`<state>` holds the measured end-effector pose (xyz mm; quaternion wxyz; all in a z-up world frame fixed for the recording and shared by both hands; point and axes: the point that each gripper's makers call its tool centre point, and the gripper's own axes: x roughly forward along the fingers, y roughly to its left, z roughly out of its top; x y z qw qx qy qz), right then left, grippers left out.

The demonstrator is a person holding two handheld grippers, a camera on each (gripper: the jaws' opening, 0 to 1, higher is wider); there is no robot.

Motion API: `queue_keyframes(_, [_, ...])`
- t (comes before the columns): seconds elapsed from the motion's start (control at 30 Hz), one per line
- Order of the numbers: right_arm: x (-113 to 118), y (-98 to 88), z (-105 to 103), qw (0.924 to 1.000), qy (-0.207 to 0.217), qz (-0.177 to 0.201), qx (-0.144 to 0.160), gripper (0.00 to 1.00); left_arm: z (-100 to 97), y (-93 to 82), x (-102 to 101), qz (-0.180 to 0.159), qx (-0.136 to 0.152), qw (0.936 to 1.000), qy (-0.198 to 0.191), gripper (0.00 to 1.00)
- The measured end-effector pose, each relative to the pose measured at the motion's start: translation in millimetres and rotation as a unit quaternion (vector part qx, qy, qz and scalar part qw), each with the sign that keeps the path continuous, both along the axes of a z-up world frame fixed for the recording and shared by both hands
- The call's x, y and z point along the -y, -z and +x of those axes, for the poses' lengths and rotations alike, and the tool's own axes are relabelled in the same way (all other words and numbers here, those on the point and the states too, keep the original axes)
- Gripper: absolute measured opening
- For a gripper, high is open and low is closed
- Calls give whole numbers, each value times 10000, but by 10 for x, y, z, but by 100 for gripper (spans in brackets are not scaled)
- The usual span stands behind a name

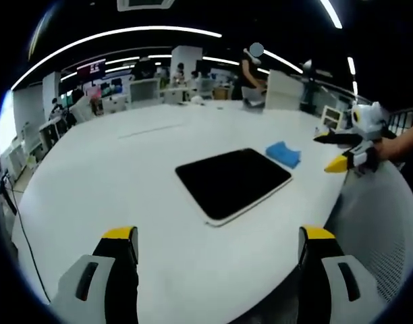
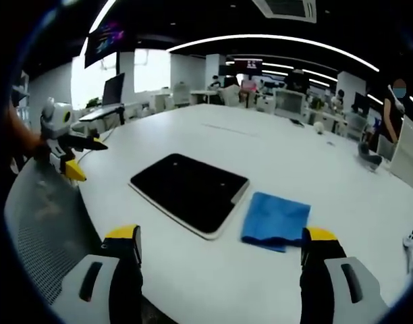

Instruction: Wipe the mirror surface with the cleaning cloth until all visible marks leave the cleaned area.

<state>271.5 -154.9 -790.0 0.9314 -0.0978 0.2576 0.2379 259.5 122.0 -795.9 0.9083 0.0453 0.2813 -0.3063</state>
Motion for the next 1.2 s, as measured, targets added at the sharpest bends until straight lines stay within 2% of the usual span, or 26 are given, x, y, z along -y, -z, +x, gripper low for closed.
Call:
queue_keyframes(0.77, [26, -12, 16, 9999, 103, 27, -11, 99, -1, 10, -1, -9, -4, 10000, 13, 99])
queue_keyframes(0.9, [10, -126, 17, 9998, 33, -104, 168, 100, 5, 15, -22, 19, -6, 10000, -3, 99])
queue_keyframes(0.97, [28, -184, 22, 9999, 68, -42, 127, 100, 8, 10, -24, 0, -5, 10000, -17, 99])
queue_keyframes(1.2, [156, -535, 127, 9997, 73, 57, 232, 100, 9, 18, -34, -14, -43, 10000, -41, 99])
